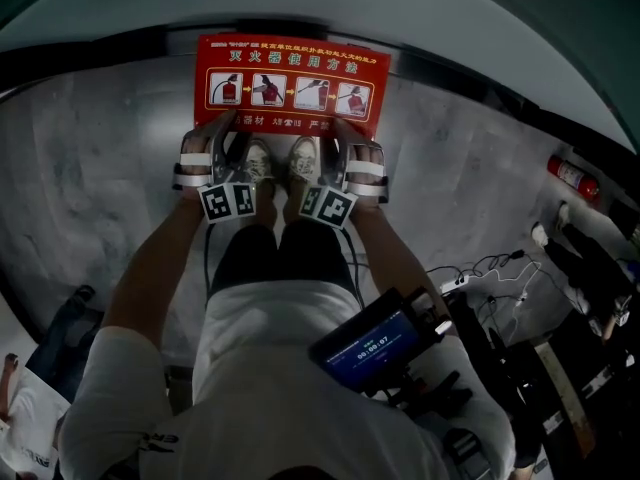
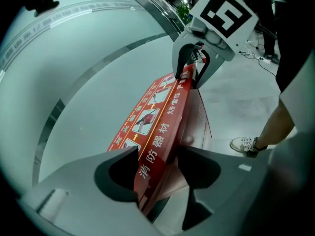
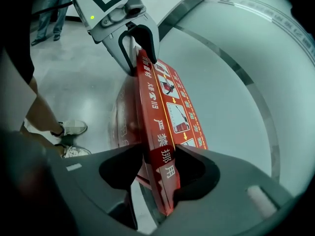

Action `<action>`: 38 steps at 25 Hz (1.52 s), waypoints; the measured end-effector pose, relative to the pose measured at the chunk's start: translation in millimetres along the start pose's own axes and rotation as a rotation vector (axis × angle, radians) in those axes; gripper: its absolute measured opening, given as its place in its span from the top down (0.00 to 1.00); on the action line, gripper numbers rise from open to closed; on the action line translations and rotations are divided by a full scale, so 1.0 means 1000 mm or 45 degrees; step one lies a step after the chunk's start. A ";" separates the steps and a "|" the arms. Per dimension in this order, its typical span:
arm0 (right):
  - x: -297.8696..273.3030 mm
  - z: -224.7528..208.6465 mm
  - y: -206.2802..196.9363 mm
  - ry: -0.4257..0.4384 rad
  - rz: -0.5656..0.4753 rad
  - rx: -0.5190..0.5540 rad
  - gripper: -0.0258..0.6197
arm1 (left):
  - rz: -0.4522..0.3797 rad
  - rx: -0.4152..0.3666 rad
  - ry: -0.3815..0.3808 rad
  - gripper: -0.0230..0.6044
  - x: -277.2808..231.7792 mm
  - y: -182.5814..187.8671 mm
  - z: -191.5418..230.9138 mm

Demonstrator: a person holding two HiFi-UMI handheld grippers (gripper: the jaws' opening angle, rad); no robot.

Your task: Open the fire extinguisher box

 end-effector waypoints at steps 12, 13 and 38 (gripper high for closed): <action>0.057 -0.027 0.013 -0.048 -0.062 0.024 0.74 | -0.055 0.034 0.020 0.66 0.032 0.031 0.046; 0.063 -0.034 0.016 -0.066 -0.067 0.031 0.75 | -0.066 0.036 0.030 0.68 0.033 0.035 0.054; 0.086 -0.188 0.057 -0.278 -0.088 0.104 0.81 | -0.159 0.105 0.154 0.72 -0.031 0.089 0.192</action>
Point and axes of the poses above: the fingertips, and each gripper's own axes: x backward along the fingers, z to its left, y out of its top, the point moved 6 cm from there along x, backward along the fingers, and after that the axes turned 14 degrees about y, right-handed, at the moved point
